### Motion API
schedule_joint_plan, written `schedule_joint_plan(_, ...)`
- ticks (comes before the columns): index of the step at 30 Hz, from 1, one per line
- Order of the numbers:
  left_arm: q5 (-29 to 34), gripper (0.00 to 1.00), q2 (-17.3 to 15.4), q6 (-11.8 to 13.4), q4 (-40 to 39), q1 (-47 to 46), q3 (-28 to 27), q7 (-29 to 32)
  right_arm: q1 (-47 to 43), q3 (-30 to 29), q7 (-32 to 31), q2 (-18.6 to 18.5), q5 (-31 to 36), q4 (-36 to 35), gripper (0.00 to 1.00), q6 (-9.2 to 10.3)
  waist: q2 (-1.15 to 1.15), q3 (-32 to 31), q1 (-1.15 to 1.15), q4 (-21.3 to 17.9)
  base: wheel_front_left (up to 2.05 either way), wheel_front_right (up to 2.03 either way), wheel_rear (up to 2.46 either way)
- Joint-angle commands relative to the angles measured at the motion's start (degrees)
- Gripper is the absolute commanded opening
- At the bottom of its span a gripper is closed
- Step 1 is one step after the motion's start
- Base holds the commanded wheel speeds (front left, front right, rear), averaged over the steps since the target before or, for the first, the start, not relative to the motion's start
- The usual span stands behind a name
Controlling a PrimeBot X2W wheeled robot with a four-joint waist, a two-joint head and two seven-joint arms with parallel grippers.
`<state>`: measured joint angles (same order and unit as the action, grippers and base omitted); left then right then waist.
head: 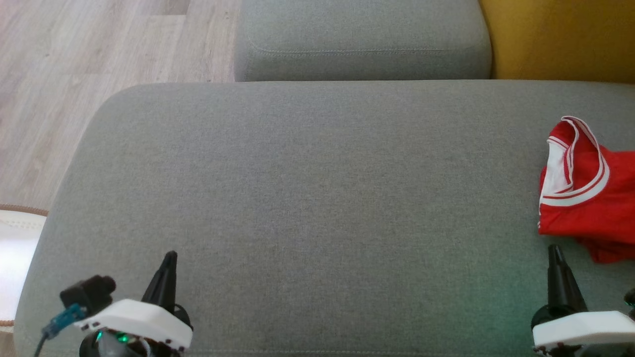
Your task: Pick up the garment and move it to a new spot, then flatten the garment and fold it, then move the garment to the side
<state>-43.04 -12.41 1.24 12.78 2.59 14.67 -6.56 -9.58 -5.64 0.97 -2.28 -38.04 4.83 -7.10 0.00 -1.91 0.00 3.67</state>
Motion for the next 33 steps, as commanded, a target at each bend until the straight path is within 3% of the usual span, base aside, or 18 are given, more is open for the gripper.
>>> schedule_joint_plan(1, -1.5, 0.0, -0.3, -0.5, -1.6, -3.7, -2.0, 0.3, 3.3, 0.4, -0.2, -0.8, -1.8, -1.4, 0.0, -0.13, 0.0, 0.0, 0.0, -0.1, 0.0, 0.0, 0.0)
schedule_joint_plan(33, -19.7, 0.0, 3.1, -3.6, -0.5, -5.6, -8.9, 4.9, 8.0, 0.4, -2.6, -1.1, -21.9, 2.5, 0.0, -0.23, 0.0, 0.8, 0.0, -1.4, 0.0, 0.0, 0.0)
